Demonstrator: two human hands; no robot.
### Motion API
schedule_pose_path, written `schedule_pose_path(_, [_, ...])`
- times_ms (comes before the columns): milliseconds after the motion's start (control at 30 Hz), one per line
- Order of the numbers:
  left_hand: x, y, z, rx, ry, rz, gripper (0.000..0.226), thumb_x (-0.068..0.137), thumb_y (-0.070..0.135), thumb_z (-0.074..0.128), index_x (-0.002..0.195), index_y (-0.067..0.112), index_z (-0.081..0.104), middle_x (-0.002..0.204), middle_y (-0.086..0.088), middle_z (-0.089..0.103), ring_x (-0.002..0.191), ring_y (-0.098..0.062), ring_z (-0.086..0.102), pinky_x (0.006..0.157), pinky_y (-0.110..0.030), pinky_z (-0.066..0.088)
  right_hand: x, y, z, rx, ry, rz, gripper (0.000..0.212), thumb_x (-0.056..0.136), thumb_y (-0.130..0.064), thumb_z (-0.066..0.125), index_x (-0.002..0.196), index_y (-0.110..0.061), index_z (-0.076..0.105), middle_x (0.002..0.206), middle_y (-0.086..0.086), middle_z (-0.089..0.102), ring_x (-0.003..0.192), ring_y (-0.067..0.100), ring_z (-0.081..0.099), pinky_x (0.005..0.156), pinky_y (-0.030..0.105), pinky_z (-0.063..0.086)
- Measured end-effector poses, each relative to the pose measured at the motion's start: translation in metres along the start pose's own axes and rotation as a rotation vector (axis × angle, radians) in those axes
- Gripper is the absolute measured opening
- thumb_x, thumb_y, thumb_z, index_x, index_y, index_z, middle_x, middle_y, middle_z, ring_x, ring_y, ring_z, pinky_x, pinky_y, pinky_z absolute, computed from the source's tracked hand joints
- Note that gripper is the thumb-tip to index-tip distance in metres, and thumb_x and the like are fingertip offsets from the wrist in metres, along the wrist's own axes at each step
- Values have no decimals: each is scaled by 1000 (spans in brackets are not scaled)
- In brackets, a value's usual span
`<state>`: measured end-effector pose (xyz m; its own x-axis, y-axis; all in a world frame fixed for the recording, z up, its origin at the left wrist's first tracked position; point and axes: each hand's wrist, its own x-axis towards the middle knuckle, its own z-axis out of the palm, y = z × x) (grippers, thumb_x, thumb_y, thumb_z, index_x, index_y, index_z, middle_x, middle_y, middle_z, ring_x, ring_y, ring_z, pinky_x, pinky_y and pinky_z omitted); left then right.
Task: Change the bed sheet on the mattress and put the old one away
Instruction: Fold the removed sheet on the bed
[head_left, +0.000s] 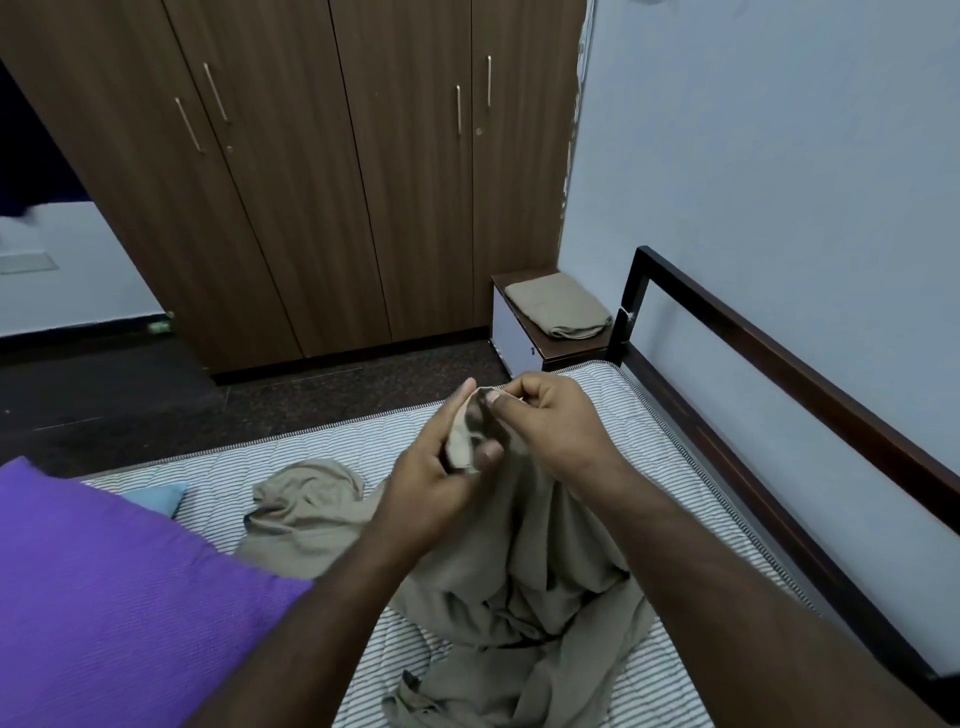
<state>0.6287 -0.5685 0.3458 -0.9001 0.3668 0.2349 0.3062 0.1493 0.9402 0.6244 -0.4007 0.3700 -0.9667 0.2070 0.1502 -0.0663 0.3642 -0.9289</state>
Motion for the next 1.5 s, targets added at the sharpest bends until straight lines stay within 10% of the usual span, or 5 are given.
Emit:
schedule_pose_path(200, [25,-3,-20,-323,427,-116,27,106,19,48,88,16,69,66,7,66,60,-6,57,62,-24,46,-10,15,-20,-69,-388,-18,30,86,-37,76,78,-9,69,65,0,60,62,10,52,61,30,38])
schedule_pose_path(667, [20,14,-8,-49,-122,-5,39,91,45,68,118,17,68,109,9,75,105,-2,67,89,-19,48,6,-8,2,-40,-276,-81,18,87,-32,73,75,-19,72,73,-5,70,71,8,61,70,38,52])
schedule_pose_path(1033, [29,1,-50,-131,482,-128,22,104,16,53,93,12,72,88,0,75,85,-16,69,81,-35,54,-17,50,-38,27,-130,64,25,96,-18,67,77,-1,64,60,-2,52,56,10,47,60,31,39])
schedule_pose_path(1233, [26,11,-19,21,-143,-79,41,82,35,77,120,33,65,112,16,71,98,6,65,80,-18,53,-2,-12,-14,-112,-260,-116,30,95,-36,66,71,-19,67,61,-10,61,61,1,54,61,28,43])
schedule_pose_path(1500, [30,21,-42,-93,327,31,36,97,21,65,69,0,55,61,-6,46,60,-13,44,56,-28,36,-12,26,-42,-51,-307,91,15,78,-22,85,77,-10,76,70,3,70,66,12,62,65,33,48])
